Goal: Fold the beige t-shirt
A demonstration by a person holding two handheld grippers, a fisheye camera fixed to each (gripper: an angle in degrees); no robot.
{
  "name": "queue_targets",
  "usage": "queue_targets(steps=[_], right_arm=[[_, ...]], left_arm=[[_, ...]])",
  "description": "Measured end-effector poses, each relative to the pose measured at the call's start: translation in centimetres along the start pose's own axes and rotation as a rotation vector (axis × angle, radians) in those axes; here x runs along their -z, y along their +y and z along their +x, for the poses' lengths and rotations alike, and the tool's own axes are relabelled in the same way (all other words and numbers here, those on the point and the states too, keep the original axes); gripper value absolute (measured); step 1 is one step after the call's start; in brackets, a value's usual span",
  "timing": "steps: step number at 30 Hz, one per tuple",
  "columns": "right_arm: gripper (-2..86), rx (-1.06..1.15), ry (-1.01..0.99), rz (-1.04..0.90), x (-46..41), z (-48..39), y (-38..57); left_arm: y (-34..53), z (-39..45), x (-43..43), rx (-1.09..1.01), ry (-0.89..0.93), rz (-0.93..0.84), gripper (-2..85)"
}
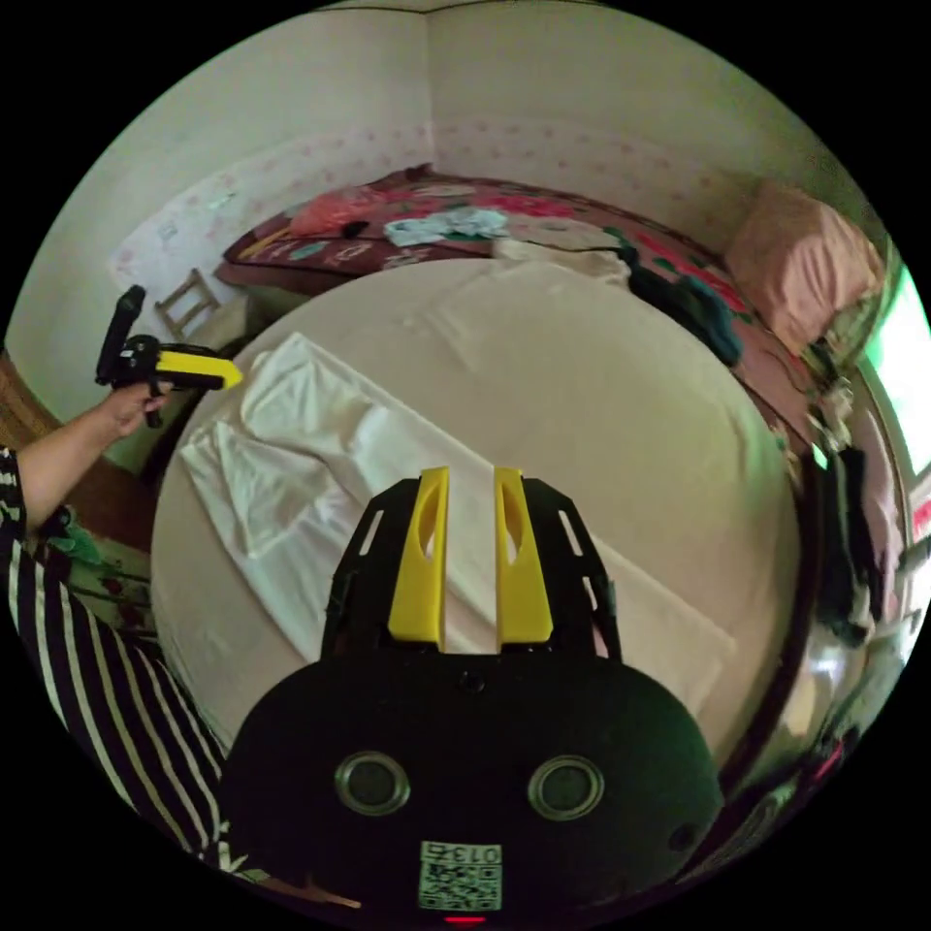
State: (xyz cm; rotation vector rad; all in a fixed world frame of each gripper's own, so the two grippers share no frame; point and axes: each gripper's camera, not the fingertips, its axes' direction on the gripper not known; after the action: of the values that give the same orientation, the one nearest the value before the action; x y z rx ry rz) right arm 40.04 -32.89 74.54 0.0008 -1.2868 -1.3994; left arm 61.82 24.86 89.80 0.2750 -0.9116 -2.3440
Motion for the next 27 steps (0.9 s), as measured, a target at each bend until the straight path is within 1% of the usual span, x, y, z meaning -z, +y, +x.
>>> queue_targets(steps=[2, 4, 9, 11, 14, 17, 19, 23, 25, 27], right_arm=[[8.1, 0.038, -0.062, -0.016, -2.7, -2.2, -3.1], [8.4, 0.061, -0.161, -0.060, -6.2, -4.2, -6.6], [4.6, 0.104, -0.195, -0.234, -11.3, -6.5, -9.5], [3.7, 0.088, -0.200, -0.224, -10.9, -6.6, -9.4], [3.1, -0.019, -0.245, -0.172, -7.9, -5.7, -8.3], [2.7, -0.175, -0.247, -0.138, -5.0, -4.9, -5.6], [2.6, -0.328, -0.297, -0.142, -4.5, -4.9, -2.7], [2.6, -0.324, -0.268, -0.166, -5.7, -7.4, -0.5], [2.5, -0.325, -0.296, -0.144, -5.0, -7.9, -0.5], [2.5, -0.291, -0.259, -0.127, -3.7, -8.1, -0.8]], left_arm=[[-1.5, 0.7, -1.9, -0.061, -0.045, -0.042, -0.1], [-2.3, 0.9, -3.1, -0.097, -0.025, -0.061, -0.2], [-2.5, 0.4, -5.5, -0.124, 0.003, -0.142, -0.3], [-2.3, 0.3, -5.8, -0.137, 0.003, -0.149, -0.3], [-2.1, 0.3, -6.3, -0.162, 0.002, -0.141, -0.3], [-2.4, -0.2, -6.7, -0.154, 0.043, -0.149, -0.3], [-2.6, -0.6, -7.0, -0.152, 0.074, -0.161, -0.3], [-3.0, -1.4, -7.7, -0.121, 0.132, -0.182, -0.3], [-3.3, -1.4, -7.5, -0.110, 0.101, -0.203, -0.3], [-3.5, -1.2, -6.6, -0.091, 0.052, -0.178, -0.3]])
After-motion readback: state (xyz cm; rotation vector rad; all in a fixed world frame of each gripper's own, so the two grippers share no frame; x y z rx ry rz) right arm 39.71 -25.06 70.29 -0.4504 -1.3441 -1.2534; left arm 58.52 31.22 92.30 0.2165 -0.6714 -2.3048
